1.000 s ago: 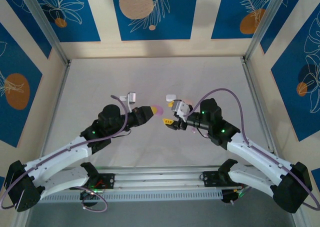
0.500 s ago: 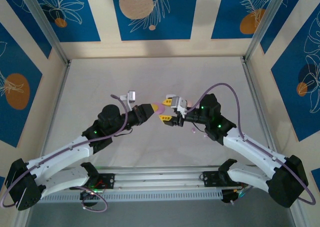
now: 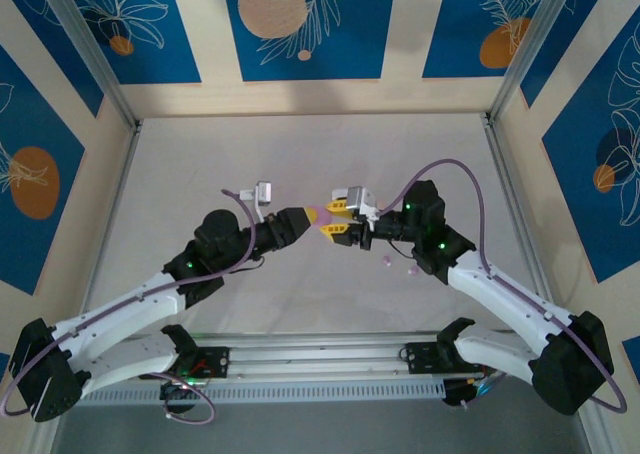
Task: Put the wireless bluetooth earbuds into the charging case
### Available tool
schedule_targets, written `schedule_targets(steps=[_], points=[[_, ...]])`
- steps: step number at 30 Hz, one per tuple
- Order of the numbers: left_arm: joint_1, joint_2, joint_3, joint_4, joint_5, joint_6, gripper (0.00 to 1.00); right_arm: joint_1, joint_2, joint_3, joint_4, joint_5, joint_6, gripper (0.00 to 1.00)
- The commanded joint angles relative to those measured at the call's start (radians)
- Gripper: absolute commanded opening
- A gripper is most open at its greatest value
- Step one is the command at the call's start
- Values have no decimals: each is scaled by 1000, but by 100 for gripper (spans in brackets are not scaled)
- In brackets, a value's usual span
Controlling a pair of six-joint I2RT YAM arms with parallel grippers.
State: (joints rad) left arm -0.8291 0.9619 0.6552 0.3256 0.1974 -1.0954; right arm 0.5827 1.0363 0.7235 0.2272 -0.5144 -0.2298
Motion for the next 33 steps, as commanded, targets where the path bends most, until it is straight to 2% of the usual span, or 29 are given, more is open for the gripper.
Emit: schedule_targets(steps=[1,5,7,10,15,22,28,33], points=[[-5,-51,17,-33,-8,203,61,-17,-6,42,-75,-107,31,29],[-5,-104,13,-66,17,507,70,-44,-5,49,-104,-193,64,29],[-5,-124,6,-65,80,671,75,-54,0,58,-121,-236,71,29],[-6,-140,4,-112,162,891,75,-62,5,71,-133,-284,82,29],[-5,-142,22,-186,185,1076,76,-67,4,87,-146,-331,89,29],[-5,-81,57,-161,266,1129,75,-67,5,97,-154,-351,84,29],[-6,-42,64,-103,292,1098,65,-64,6,101,-174,-343,63,29],[-5,-23,70,-81,309,1065,61,-63,5,102,-176,-328,53,29]])
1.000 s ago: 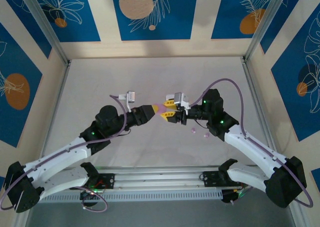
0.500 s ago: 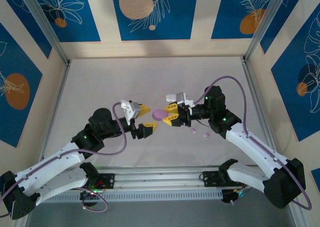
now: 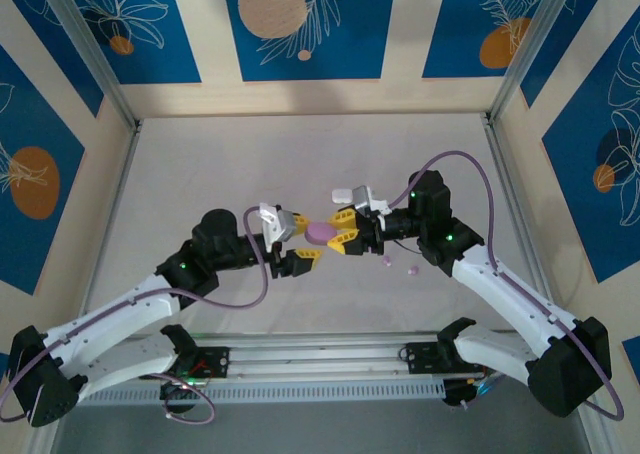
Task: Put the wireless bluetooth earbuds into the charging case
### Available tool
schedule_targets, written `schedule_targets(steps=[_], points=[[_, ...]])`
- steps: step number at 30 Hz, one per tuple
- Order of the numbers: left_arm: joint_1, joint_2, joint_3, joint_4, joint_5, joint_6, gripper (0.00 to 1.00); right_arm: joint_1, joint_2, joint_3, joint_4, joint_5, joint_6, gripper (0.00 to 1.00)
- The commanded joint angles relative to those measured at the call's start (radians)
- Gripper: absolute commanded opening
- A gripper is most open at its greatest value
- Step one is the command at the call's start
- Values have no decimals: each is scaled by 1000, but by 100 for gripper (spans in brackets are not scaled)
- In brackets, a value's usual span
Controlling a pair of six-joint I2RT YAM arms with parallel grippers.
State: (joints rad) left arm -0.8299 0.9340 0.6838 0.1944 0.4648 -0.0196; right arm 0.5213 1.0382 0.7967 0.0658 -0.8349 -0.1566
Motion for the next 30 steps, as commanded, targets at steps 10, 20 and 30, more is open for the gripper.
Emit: schedule_targets(steps=[10,20,30], points=[[-6,24,36,98,58,-55,53,0,3,26,-9,8,-32,29],[-5,30,43,89,67,-61,45,3,0,21,-2,16,-37,29],[-5,40,50,90,78,-72,46,10,-3,21,2,33,-46,29]])
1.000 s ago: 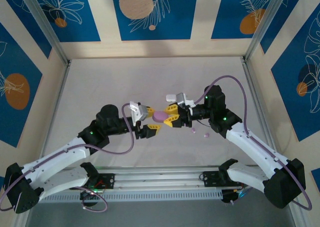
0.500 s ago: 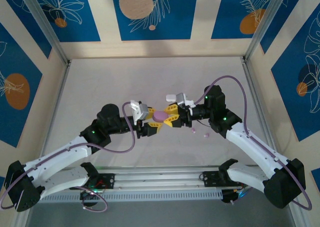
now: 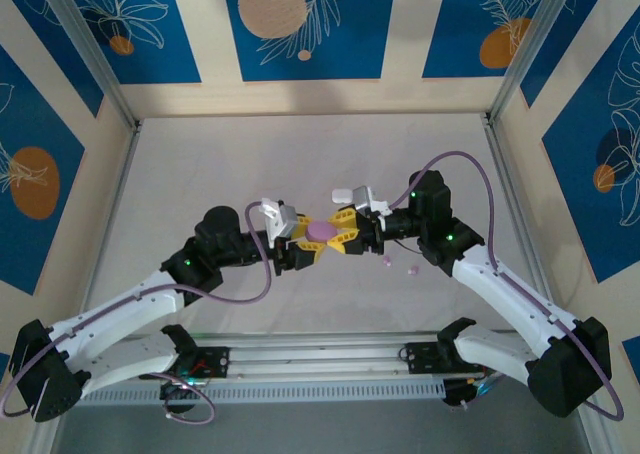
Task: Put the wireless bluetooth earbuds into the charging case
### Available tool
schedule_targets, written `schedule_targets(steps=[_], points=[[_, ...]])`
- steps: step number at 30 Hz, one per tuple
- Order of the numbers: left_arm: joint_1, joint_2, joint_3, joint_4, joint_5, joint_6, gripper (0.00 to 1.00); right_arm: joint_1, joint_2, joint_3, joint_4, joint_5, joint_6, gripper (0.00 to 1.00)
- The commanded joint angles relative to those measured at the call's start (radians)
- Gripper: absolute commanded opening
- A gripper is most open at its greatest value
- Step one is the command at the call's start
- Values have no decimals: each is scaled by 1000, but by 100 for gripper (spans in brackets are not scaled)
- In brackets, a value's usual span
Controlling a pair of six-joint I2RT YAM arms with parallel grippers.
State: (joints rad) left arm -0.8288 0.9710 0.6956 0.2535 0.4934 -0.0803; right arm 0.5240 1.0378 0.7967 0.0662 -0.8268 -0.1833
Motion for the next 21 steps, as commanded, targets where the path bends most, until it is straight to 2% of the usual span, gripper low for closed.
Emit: schedule_targets(steps=[1,5,10,14,21], points=[[-6,3,38,29,52,-12,46,8,-2,21,4,24,-19,29],[-6,3,38,29,54,-15,45,10,-3,24,15,21,-12,29],[-6,6,40,24,60,-10,38,10,-2,24,6,31,-12,31],[-6,7,35,26,70,-3,33,8,-2,27,1,58,16,35],[-7,-3,21,26,85,-3,29,-15,5,57,-43,124,155,45]])
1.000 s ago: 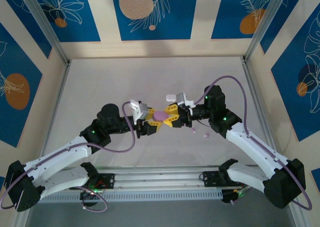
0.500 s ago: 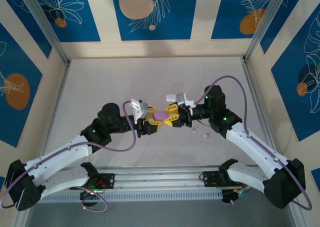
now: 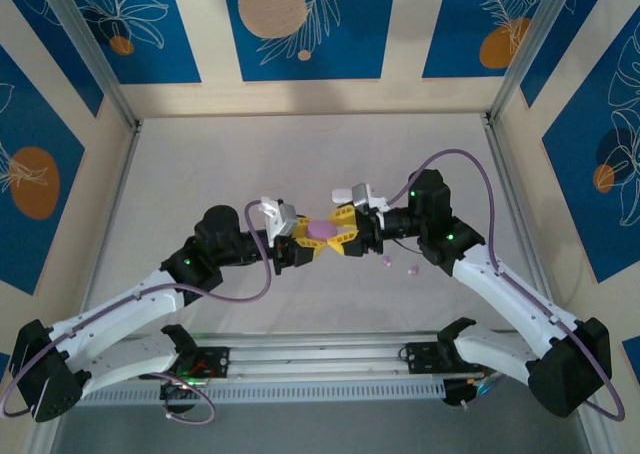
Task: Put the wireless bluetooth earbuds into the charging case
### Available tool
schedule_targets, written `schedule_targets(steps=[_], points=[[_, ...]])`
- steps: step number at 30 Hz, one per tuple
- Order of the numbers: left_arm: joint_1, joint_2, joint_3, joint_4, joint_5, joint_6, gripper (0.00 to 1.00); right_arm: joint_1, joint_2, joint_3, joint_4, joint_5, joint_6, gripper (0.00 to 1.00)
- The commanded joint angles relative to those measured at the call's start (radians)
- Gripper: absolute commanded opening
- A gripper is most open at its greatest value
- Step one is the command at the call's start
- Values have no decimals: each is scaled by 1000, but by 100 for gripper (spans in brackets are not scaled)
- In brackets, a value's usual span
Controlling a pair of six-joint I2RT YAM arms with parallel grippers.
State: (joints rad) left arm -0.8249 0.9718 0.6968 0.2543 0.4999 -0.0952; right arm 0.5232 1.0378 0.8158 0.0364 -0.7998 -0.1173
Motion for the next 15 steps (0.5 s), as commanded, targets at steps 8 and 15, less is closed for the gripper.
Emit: schedule_targets(steps=[8,15], points=[[-11,-10,12,20,91,-1,28,-42,7,58,-30,95,157,49],[-13,-11,7,29,91,-14,28,-34,13,77,-66,139,139,50]])
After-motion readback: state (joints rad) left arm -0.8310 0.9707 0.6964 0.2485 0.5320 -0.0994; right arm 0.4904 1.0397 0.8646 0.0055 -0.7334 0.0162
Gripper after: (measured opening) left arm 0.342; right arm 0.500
